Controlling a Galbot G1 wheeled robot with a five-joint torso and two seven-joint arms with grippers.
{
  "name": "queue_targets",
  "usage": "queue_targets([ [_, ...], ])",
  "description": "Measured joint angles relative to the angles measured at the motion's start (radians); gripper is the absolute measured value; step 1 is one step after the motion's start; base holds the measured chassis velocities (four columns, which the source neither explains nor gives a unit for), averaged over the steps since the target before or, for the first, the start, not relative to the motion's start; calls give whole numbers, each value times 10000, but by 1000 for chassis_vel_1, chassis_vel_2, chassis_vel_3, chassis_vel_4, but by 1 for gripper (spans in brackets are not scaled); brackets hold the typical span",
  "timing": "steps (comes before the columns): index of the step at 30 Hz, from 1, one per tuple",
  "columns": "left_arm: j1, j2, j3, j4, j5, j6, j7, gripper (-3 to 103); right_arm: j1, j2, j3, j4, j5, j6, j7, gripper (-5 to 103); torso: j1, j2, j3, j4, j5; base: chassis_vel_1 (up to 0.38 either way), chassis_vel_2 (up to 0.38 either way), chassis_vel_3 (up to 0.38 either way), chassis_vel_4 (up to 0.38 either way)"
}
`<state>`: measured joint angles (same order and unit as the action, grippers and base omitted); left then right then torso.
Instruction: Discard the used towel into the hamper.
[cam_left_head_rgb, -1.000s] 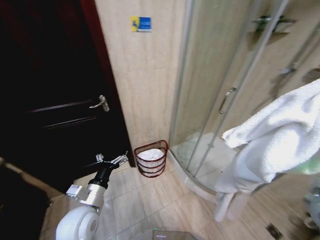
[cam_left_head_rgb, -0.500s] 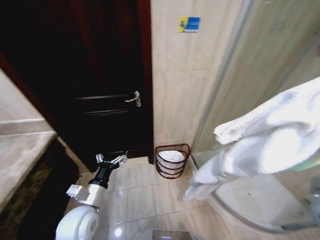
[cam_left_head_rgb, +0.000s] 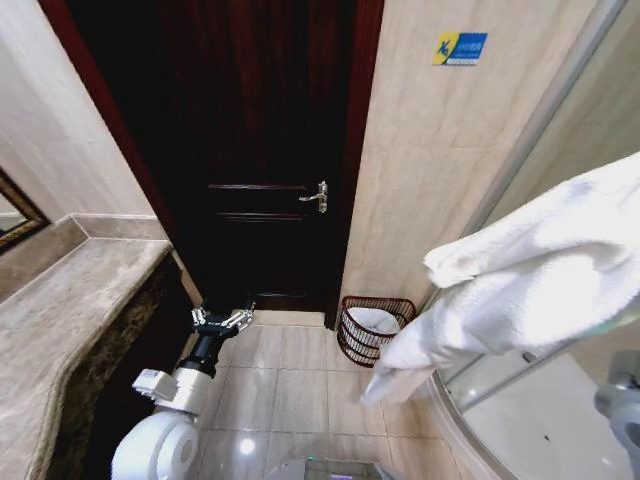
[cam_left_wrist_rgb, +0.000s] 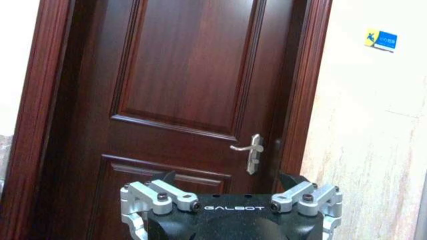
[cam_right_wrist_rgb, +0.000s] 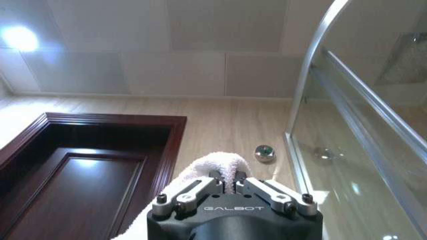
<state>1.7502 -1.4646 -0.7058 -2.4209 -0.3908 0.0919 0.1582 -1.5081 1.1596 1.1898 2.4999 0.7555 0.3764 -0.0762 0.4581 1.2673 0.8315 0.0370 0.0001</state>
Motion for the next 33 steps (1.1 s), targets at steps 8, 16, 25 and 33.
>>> queue_targets([
  [8, 0, 0, 0, 0, 0, 0, 0, 100, 33, 47, 68, 0, -313, -593, 66, 5, 0, 0, 0, 3, 0, 0, 0, 0, 0],
  [16, 0, 0, 0, 0, 0, 0, 0, 100, 70, -139, 433, 0, -24, -572, -138, 5, -3, 1, -1, 4, 0, -36, 31, 41, -28],
  [25, 0, 0, 0, 0, 0, 0, 0, 100, 169, -366, 1083, 0, 395, -559, -218, 5, 3, 0, 1, 4, -2, -100, 96, 94, -98],
  [33, 0, 0, 0, 0, 0, 0, 0, 100, 276, -513, 1057, 1, 489, -590, -240, 5, -2, 0, 0, 3, -1, -63, 55, 55, -67],
])
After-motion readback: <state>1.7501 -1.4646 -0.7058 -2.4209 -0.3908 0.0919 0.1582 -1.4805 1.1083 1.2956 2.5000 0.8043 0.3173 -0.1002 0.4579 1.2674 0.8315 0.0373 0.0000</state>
